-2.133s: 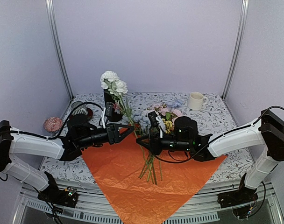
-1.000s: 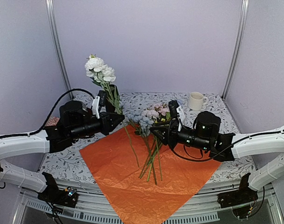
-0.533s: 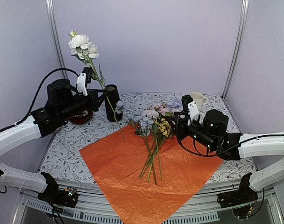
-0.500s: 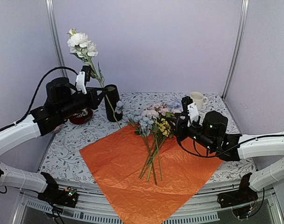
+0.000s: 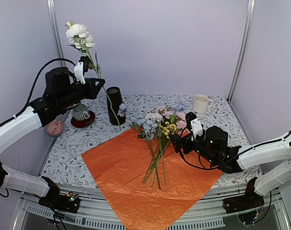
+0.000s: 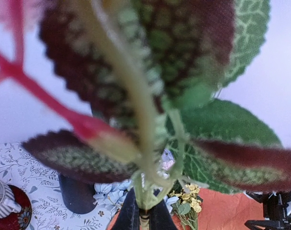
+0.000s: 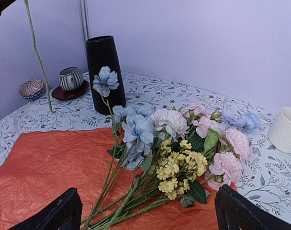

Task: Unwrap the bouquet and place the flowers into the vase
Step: Place the fake flower in the vase.

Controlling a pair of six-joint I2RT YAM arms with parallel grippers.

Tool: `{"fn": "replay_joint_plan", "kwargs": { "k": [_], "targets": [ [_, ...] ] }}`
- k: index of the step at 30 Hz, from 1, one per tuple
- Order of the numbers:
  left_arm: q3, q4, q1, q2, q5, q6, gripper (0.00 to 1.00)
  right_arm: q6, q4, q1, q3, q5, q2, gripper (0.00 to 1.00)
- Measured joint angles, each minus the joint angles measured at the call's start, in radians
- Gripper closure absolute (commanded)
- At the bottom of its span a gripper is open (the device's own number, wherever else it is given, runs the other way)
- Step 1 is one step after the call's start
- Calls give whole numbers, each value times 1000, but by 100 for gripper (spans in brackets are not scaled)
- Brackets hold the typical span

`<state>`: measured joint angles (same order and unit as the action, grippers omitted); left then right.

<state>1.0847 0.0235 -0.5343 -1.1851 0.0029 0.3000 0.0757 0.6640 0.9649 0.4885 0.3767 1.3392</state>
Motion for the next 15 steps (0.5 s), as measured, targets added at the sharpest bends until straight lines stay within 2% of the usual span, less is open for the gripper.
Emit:
{"fn": "replay_joint_plan", "kwargs": {
  "k": [15],
  "targets": [
    [173,39,57,-77,31,-47,99,2,37,-4,0,7,4,1]
  ]
}}
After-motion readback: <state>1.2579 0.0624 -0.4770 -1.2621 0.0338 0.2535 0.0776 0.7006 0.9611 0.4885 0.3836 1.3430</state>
